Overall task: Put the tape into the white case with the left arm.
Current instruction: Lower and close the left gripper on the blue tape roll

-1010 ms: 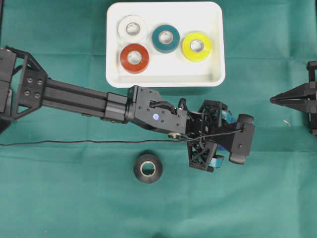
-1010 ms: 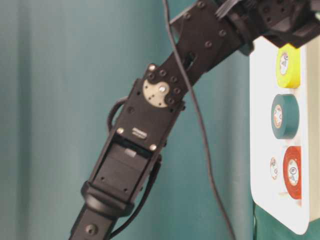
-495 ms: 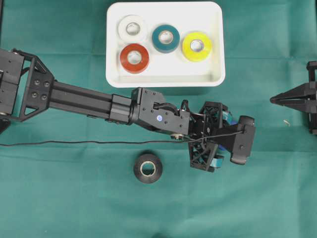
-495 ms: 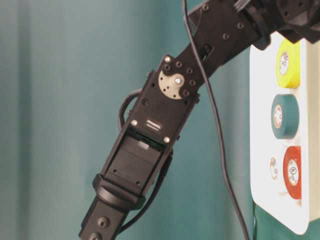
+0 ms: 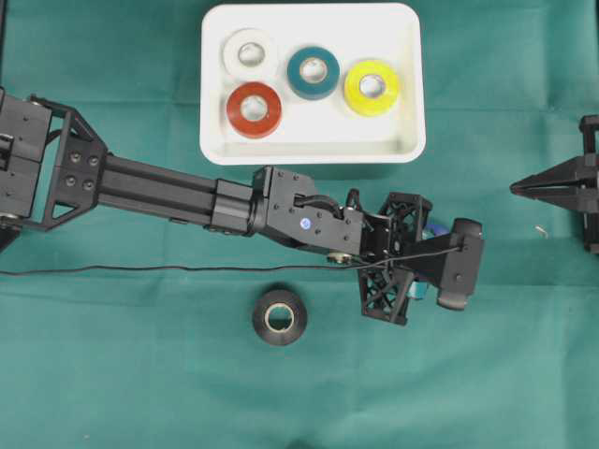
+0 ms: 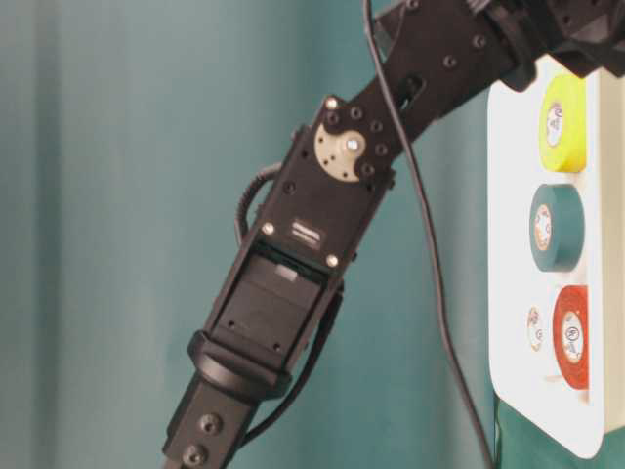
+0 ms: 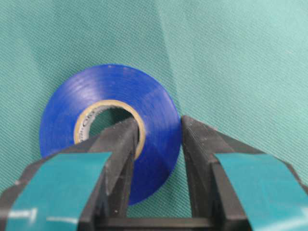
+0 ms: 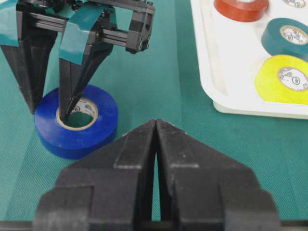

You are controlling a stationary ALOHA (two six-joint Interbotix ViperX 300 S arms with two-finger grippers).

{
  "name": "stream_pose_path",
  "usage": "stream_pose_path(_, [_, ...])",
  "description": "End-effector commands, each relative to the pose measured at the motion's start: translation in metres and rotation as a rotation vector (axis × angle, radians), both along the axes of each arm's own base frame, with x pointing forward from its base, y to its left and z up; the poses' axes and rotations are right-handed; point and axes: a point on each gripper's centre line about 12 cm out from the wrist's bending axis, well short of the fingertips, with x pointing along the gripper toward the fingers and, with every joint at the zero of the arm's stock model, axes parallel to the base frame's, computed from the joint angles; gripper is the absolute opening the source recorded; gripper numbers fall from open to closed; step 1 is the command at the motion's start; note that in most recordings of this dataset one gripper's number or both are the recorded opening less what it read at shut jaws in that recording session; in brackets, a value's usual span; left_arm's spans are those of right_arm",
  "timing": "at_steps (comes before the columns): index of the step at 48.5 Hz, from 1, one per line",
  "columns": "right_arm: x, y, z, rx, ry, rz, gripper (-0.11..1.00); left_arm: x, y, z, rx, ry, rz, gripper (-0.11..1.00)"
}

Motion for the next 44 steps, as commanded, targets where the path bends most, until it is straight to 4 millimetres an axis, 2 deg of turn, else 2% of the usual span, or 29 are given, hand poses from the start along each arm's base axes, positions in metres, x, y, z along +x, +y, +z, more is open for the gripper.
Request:
stream_pose_path(1, [0.002, 0.0, 0.005, -0.003, -0.017, 0.0, -0.09, 0.004, 0.001, 0.012, -0.003, -0.018, 0.002, 0.25])
stream_pose_path(19, [0.002, 0.0, 0.005, -0.002, -0.018, 0.0, -0.09, 0.002, -0.003, 0.037, -0.006, -0.055, -0.006, 0.25])
stream_pose_path(23, [0.002, 0.0, 0.005, -0.002, -0.017, 0.0, -0.09, 0.0, -0.006, 0.05, -0.006, -0.072, -0.013, 0.25])
stream_pose_path(34, [0.002, 0.0, 0.005, -0.002, -0.017, 0.0, -0.09, -0.01, -0.008, 0.106, 0.02, -0.153, -0.058, 0.25])
stream_pose_path(44, [0.002, 0.0, 0.005, -0.002, -0.017, 0.0, -0.09, -0.022, -0.005, 0.135, 0.053, -0.176, -0.093, 0.25])
